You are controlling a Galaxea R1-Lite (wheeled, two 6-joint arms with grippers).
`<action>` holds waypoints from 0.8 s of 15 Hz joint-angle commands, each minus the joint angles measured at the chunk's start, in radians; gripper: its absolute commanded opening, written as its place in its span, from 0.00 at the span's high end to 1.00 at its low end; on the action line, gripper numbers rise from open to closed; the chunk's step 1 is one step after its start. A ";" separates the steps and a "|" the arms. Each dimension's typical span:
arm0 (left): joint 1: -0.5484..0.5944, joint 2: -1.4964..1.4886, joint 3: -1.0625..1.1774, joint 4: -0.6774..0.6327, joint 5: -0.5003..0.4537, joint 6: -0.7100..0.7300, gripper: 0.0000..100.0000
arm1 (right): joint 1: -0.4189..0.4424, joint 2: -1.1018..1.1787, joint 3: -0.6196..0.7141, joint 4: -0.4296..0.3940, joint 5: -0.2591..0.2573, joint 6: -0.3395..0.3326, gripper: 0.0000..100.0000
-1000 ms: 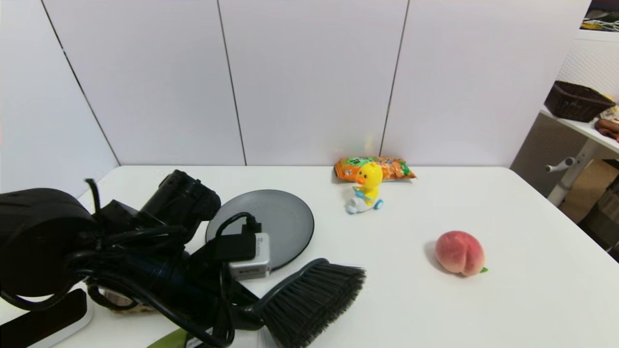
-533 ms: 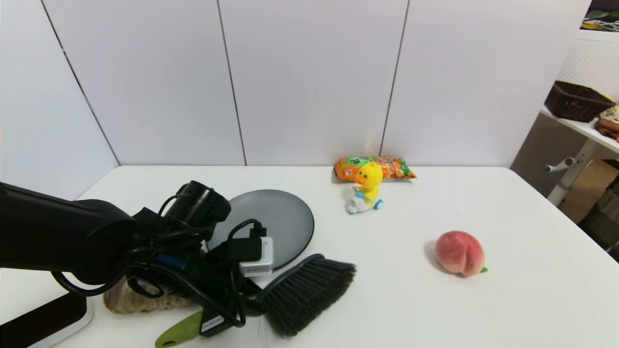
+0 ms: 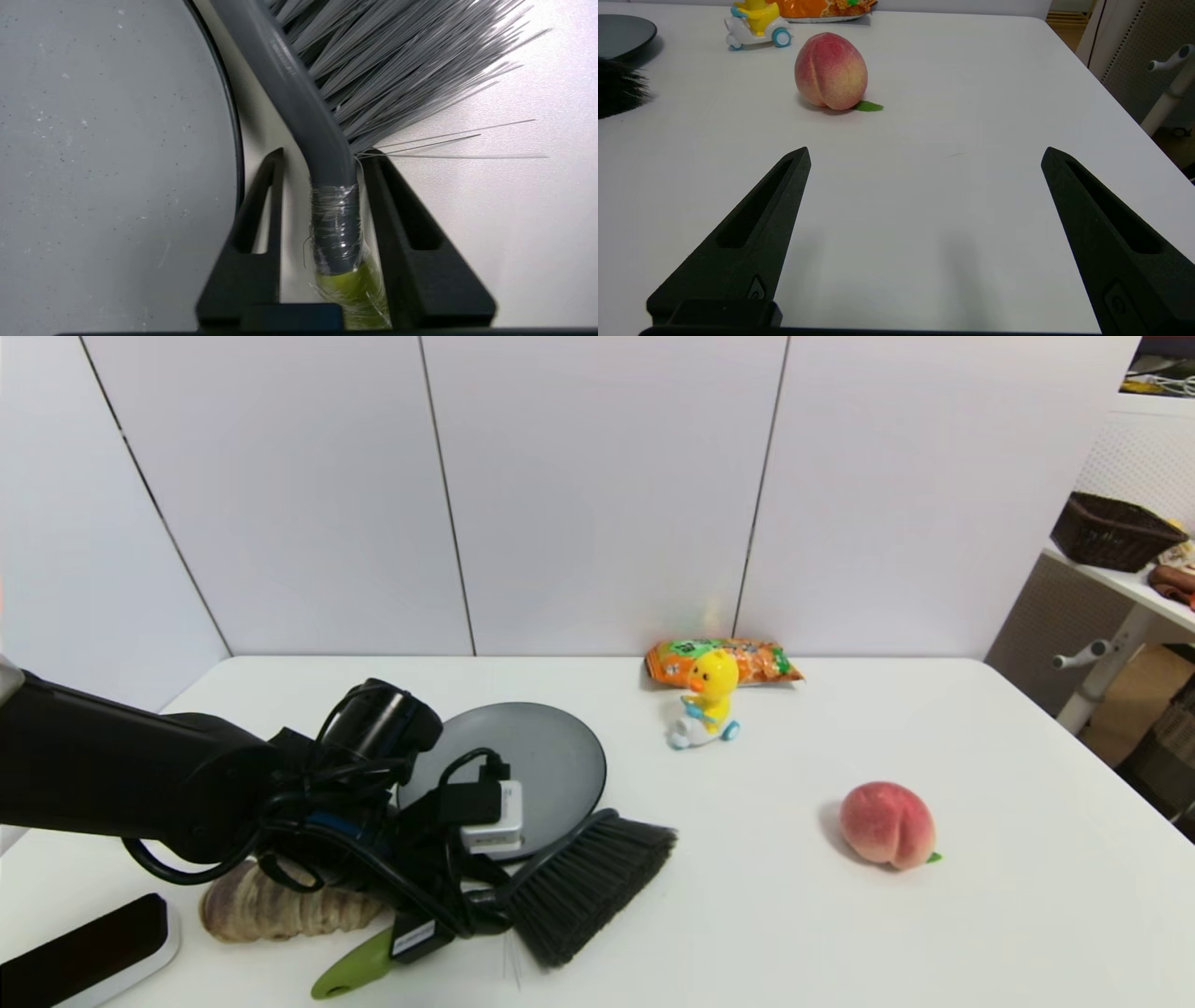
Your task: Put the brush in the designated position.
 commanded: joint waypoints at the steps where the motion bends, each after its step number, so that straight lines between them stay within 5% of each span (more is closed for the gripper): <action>1: -0.003 -0.038 -0.006 0.017 -0.004 -0.003 0.00 | 0.000 0.001 0.002 0.000 0.000 -0.001 0.00; 5: -0.004 -0.215 -0.035 0.181 -0.004 -0.041 0.00 | 0.000 0.001 0.002 0.000 0.000 -0.001 0.00; 8: -0.001 -0.477 -0.091 0.339 0.007 -0.273 0.00 | 0.000 0.001 0.002 0.000 0.000 -0.001 0.00; 12: 0.230 -0.847 0.038 0.278 0.112 -0.354 0.00 | 0.000 0.001 0.002 0.000 0.000 -0.001 0.00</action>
